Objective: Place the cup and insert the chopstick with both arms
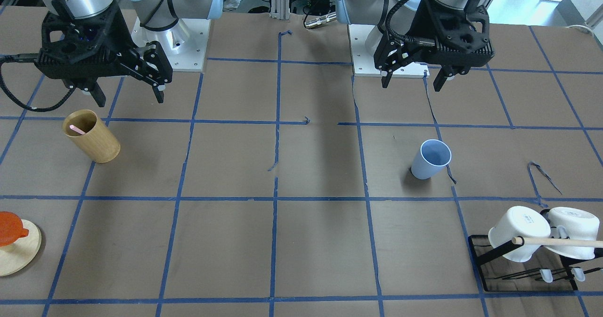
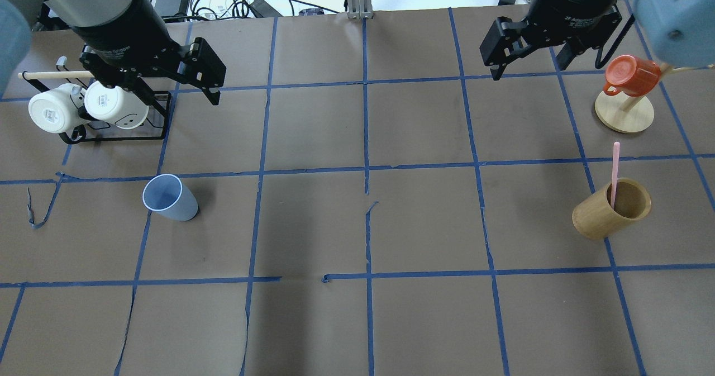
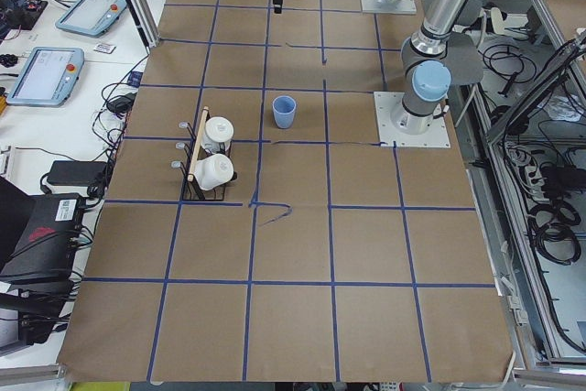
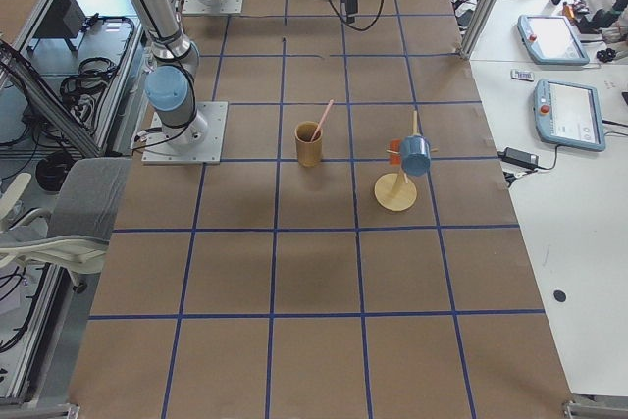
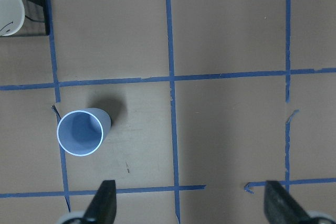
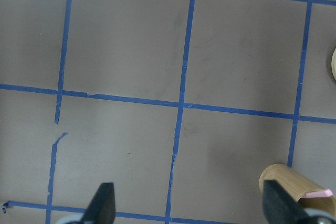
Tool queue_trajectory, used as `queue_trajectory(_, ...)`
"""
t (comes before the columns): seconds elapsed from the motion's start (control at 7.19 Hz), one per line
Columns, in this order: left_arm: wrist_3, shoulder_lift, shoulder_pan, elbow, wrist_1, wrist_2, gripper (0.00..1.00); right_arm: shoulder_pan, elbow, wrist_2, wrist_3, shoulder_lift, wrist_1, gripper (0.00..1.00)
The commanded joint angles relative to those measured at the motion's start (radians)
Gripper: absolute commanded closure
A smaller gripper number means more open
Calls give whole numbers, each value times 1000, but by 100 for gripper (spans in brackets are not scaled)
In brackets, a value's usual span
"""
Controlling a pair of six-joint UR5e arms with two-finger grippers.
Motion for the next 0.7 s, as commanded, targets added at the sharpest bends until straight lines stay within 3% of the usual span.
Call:
queue_trajectory(0.0, 0, -1, 0, 0, 1, 0, 0, 0, 1, 3, -1, 0, -2, 0)
queue_trajectory(0.56, -2, 2, 0, 0, 0, 0, 0, -8, 2, -11, -3, 1, -2, 0)
